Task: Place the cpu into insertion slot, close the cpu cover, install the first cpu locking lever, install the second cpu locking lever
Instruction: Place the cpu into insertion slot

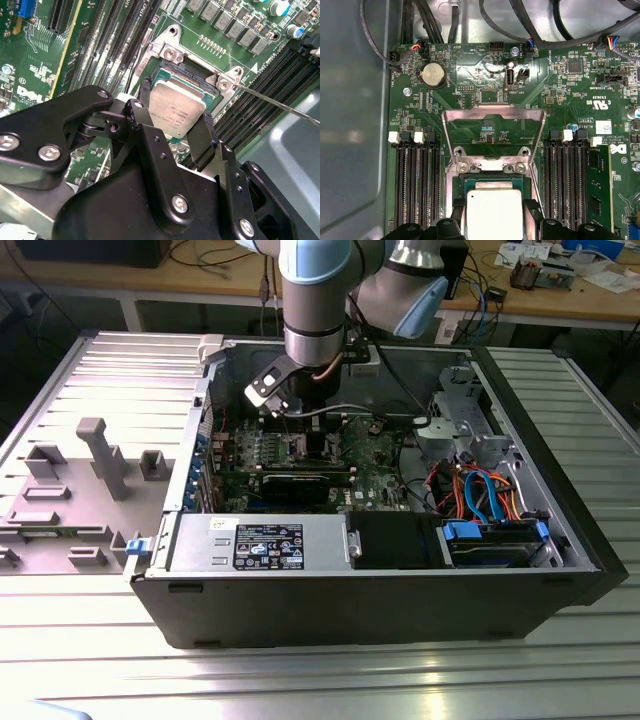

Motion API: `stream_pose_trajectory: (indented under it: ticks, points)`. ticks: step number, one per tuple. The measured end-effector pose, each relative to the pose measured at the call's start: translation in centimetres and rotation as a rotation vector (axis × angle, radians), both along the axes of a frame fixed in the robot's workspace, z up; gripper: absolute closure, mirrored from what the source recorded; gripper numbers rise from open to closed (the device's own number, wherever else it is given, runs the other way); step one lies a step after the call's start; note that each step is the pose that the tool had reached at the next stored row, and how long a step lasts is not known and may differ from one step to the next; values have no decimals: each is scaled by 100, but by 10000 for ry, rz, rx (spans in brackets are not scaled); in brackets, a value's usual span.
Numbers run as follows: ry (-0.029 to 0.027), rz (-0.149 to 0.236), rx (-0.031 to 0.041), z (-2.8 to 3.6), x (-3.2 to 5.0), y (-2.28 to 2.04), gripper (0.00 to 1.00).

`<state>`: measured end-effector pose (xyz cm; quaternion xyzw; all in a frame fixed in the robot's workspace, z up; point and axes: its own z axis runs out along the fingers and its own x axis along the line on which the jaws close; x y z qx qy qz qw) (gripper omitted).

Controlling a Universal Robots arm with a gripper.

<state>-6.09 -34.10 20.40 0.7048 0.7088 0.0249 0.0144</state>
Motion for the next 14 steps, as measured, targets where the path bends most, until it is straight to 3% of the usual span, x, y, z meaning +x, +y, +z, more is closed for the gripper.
stream_pose_trajectory:
  ticks: [5, 14]
  points:
    - [0, -8, -1, -37, -4, 0, 45]
    - [0, -27, 7, -33, -6, -1, 45]
